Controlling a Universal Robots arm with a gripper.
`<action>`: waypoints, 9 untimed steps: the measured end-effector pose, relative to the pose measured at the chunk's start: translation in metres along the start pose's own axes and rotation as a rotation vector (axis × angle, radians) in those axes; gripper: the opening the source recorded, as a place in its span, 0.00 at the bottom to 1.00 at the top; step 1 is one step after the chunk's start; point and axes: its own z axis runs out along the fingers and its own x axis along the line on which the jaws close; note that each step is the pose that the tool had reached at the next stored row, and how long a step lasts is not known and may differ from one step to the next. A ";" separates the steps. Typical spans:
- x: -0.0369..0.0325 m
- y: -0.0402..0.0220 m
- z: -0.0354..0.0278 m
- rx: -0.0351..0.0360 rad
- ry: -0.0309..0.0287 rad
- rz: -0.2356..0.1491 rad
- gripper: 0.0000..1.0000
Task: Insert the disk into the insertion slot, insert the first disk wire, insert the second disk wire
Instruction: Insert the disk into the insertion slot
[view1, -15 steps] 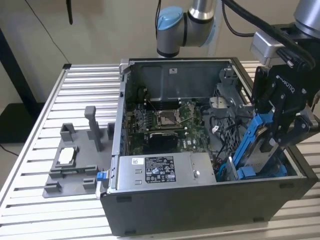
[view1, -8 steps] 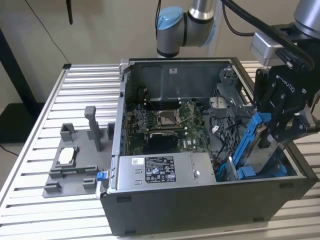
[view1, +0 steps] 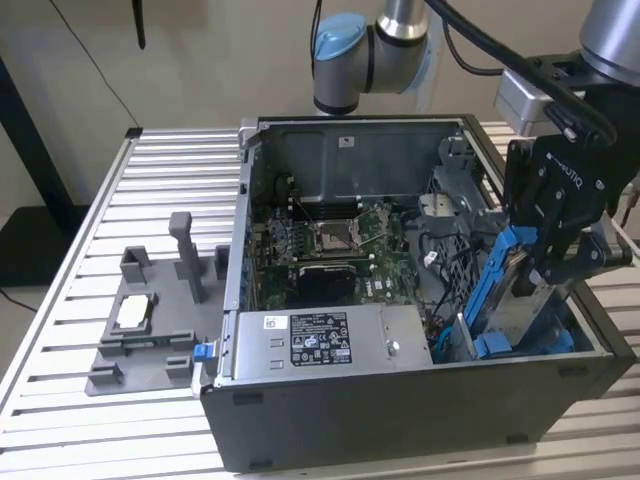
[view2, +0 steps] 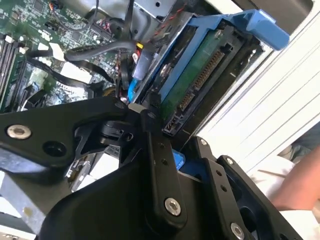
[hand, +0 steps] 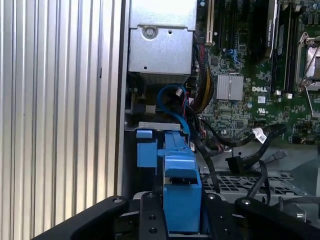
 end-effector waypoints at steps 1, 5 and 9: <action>0.0000 0.0000 0.0007 0.0001 0.0003 0.000 0.33; 0.0000 0.0001 -0.0010 0.0000 0.0014 0.000 0.40; -0.0001 0.0003 -0.0084 0.0000 0.0013 0.000 0.40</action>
